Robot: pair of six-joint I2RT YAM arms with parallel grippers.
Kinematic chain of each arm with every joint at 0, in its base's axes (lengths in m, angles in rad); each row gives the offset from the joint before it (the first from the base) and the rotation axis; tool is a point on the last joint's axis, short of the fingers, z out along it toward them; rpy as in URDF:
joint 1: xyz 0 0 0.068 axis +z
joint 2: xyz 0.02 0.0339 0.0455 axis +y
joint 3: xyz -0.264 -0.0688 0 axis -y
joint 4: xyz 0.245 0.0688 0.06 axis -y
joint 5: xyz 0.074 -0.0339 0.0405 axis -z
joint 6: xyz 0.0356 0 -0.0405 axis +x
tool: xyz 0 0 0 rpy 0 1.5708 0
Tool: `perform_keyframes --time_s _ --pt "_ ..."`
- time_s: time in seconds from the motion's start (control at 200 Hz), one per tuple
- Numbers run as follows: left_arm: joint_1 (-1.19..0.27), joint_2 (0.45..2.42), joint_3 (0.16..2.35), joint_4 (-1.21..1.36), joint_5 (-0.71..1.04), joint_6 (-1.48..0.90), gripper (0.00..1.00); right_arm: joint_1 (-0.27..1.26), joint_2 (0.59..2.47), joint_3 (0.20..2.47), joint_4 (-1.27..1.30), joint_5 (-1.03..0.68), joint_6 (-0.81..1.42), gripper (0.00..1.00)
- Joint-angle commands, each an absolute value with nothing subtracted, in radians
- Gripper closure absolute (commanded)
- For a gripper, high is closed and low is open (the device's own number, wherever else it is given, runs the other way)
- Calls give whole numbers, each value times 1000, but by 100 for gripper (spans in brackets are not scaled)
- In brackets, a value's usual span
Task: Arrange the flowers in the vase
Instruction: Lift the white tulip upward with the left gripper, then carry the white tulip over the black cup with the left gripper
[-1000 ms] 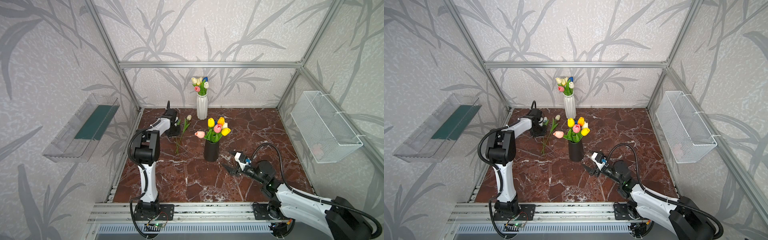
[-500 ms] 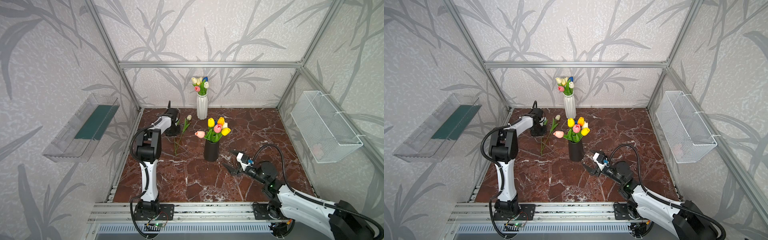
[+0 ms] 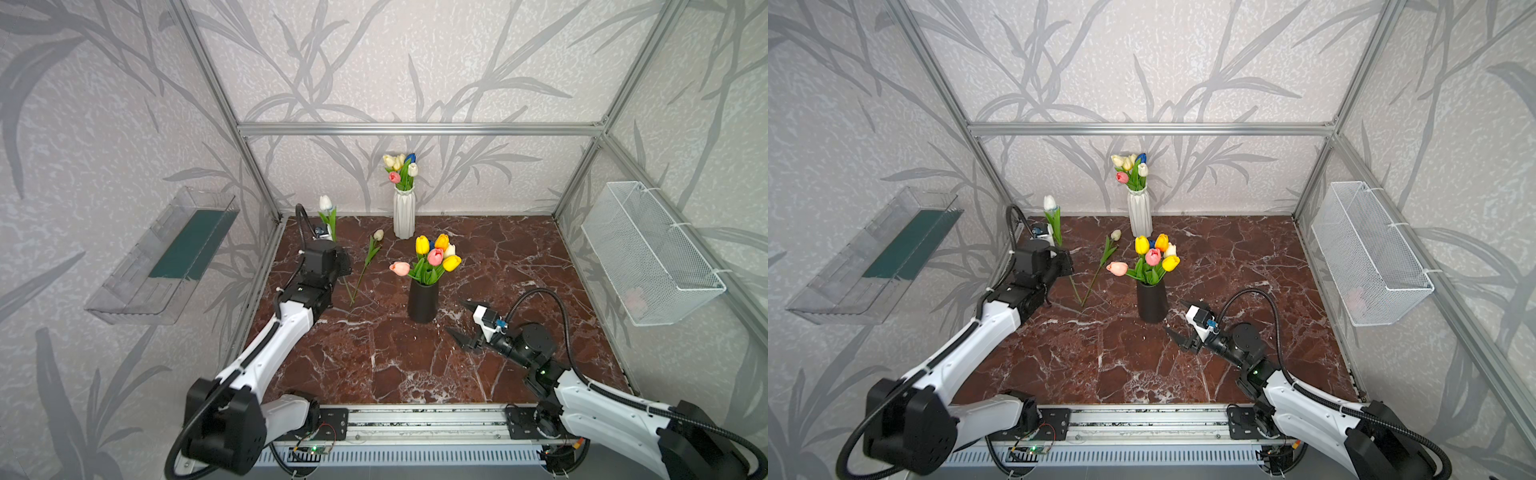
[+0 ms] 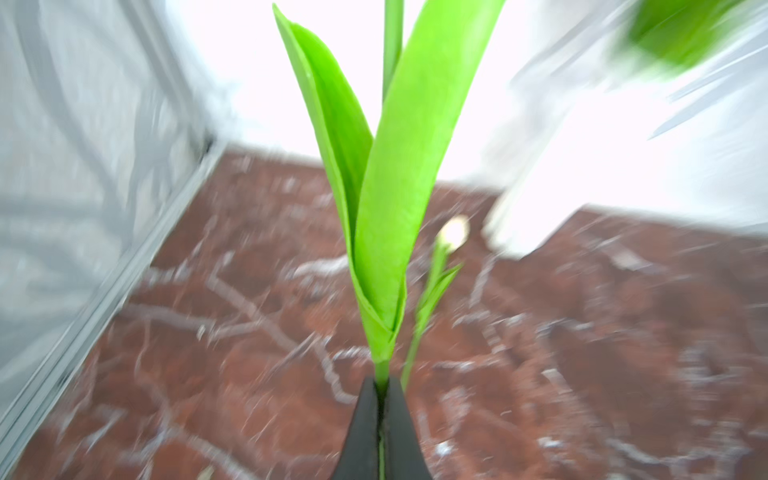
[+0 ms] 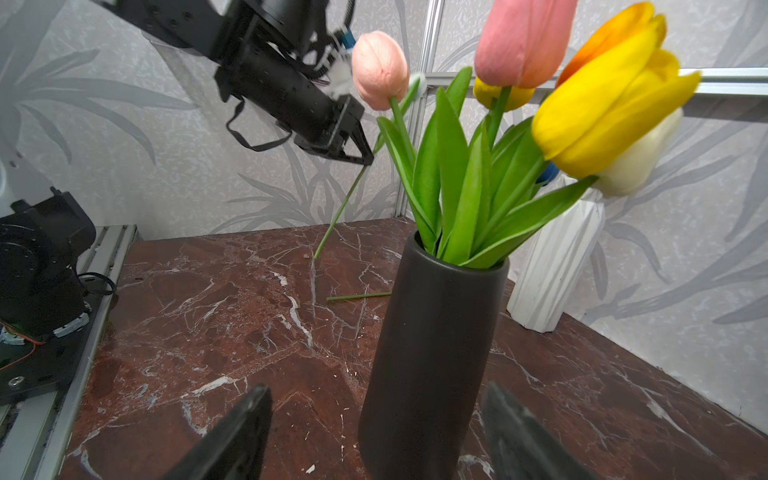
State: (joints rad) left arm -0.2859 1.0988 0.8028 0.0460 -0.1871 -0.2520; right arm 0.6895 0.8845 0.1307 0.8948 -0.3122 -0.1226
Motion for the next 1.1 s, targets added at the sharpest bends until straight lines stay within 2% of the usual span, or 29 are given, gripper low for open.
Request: perform_keyframes --time_s 0.0,0.095,0.21,0.29,0.465,0.57,0.785,0.89,1.095 --pt "-380 968 707 362 -130 -148 100 698 868 119 943 -295 -117 20" --pt "-419 857 674 408 19 -121 100 699 861 117 943 -291 -117 20" --pt "-434 769 639 484 320 -91 100 699 853 113 945 -287 -118 20" --pt "-446 735 610 582 466 -112 100 700 853 113 945 -285 -118 20" --pt "-482 840 667 762 627 -242 100 698 859 112 951 -285 -118 20" --pt "-552 949 701 848 628 -222 100 699 858 110 954 -287 -115 20" --pt "-631 1122 728 943 512 -107 100 699 821 103 931 -277 -124 20" --pt "-633 1163 719 1010 449 -89 100 699 803 101 922 -273 -127 20" --pt "-633 1176 758 966 415 -68 100 699 801 104 906 -270 -129 20"
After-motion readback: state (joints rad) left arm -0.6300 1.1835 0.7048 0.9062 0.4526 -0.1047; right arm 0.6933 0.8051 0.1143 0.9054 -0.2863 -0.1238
